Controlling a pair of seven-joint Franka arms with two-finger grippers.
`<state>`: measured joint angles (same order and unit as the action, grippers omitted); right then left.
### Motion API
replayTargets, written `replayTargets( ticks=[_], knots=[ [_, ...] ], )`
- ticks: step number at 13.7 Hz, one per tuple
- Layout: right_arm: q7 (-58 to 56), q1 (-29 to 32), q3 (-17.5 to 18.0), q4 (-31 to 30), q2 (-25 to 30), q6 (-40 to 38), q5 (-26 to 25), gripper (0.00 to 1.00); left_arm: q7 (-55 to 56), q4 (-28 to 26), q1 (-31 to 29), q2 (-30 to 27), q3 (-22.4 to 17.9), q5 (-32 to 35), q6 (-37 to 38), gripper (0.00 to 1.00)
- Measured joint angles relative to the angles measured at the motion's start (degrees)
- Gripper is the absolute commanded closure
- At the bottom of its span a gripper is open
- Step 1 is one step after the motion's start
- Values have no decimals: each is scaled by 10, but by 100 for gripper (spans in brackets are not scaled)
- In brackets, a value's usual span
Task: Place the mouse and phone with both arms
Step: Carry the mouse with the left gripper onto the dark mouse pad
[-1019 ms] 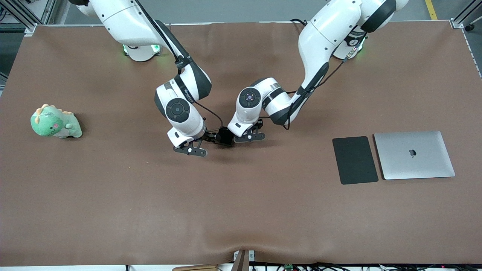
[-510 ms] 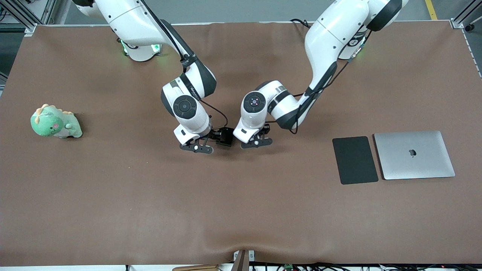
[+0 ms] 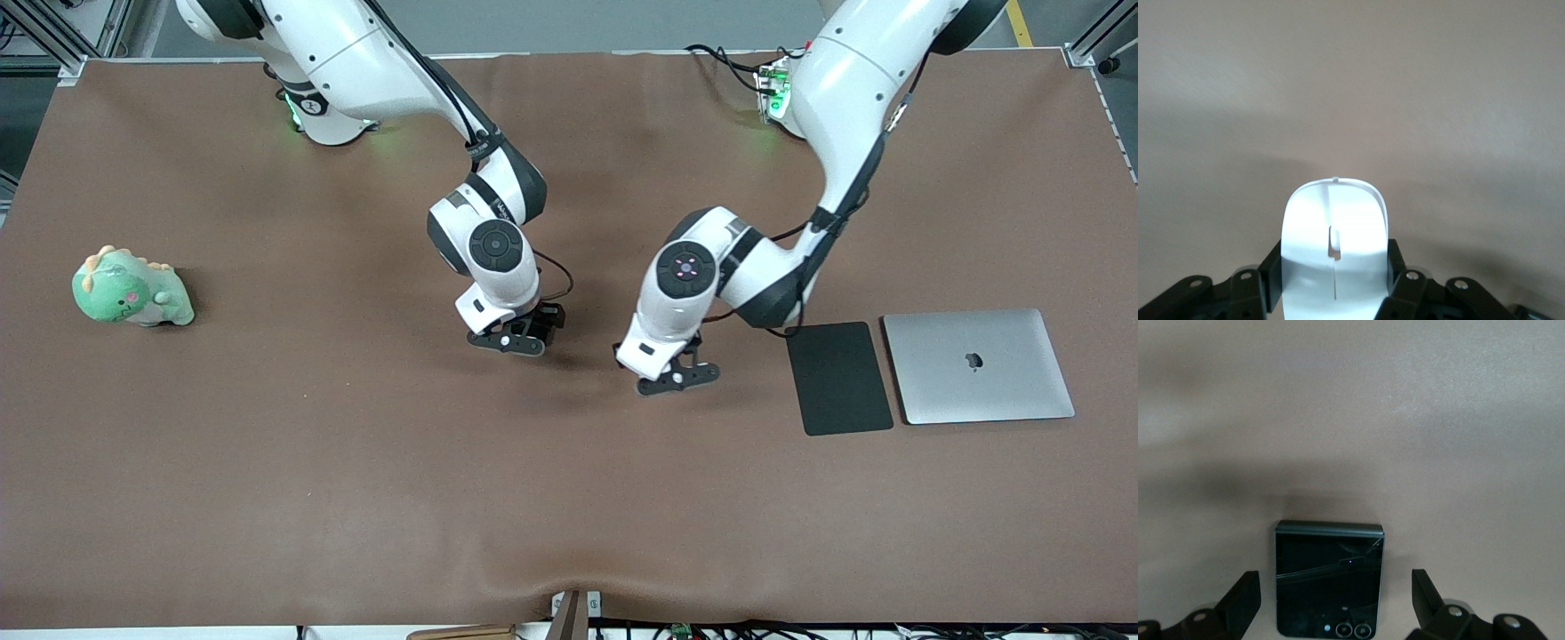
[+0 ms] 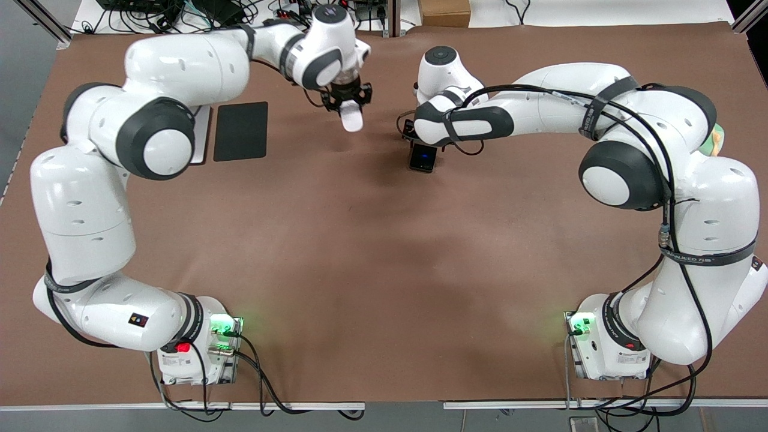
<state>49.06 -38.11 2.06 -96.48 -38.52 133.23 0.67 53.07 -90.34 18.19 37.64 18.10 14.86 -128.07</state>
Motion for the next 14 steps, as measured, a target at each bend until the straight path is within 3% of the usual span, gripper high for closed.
replayTargets(
  ticks=[7, 14],
  knots=[
    [25, -4, -2, 25, -30, 4, -1, 0, -90, 0, -87, -51, 2, 0, 65, 55],
    [31, -6, -3, 29, -46, 21, -2, 0, -195, -10, -183, -65, 12, 0, 111, 55]
  ],
)
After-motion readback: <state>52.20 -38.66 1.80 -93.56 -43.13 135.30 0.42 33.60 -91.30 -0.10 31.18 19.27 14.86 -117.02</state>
